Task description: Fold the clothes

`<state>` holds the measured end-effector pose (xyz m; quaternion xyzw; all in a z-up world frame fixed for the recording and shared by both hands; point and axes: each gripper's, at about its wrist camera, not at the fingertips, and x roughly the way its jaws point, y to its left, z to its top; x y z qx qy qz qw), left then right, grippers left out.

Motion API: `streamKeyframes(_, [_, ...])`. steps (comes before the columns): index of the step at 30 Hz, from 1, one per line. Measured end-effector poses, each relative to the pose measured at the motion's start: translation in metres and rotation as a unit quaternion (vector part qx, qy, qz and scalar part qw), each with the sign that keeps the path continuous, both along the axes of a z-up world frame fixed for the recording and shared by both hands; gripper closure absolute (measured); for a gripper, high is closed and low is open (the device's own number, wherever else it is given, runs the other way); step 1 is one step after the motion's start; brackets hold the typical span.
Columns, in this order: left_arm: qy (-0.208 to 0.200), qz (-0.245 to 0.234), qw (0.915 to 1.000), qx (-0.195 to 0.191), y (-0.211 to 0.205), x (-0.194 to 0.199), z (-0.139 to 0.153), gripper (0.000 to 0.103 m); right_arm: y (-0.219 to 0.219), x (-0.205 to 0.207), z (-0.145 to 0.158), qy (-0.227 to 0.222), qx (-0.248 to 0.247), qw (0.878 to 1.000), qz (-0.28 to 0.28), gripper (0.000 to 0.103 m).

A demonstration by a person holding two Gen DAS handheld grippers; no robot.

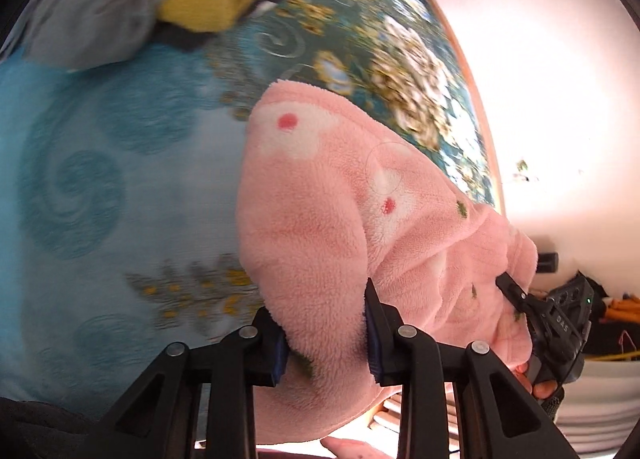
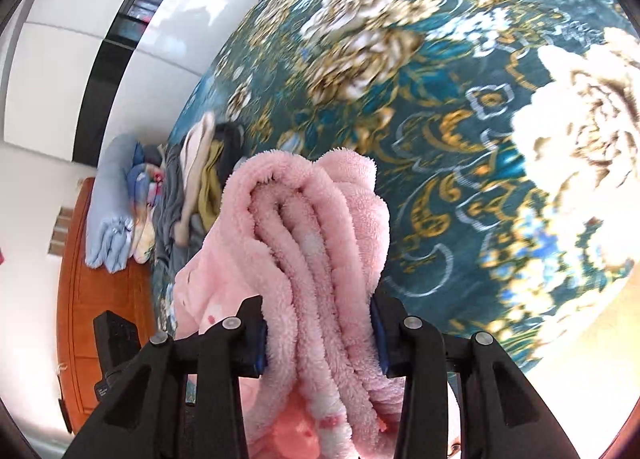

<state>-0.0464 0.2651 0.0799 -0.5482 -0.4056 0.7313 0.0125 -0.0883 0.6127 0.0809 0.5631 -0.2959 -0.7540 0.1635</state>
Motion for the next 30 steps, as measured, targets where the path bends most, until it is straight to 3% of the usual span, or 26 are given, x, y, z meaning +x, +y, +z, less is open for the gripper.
streamKeyframes(8, [-0.007,-0.075,0.9967,0.032,0.073,-0.068,-0.02,0.071,0.069,-0.063,0.02,0.009,0.086,0.996,-0.007,0.062])
streamKeyframes(17, [-0.005,-0.07,0.9963,0.049,0.087,-0.136,-0.022,0.076,0.115,-0.159,0.002,-0.008,0.124,0.992,-0.008,0.062])
streamKeyframes(22, [-0.011,-0.077,0.9968,0.015,0.079,-0.137,-0.036,0.075,0.114,-0.194,-0.017,-0.021,0.153,0.988,0.007,0.063])
streamKeyframes(24, [-0.019,-0.073,0.997,0.018,0.073,-0.136,-0.054,0.073,0.113,-0.197,-0.02,-0.028,0.155,0.988,0.008,0.063])
streamKeyframes(30, [-0.014,-0.011,0.9979,0.063,0.033,-0.099,-0.098,0.073,0.09,-0.189,0.021,0.005,0.135,0.99,0.047,0.065])
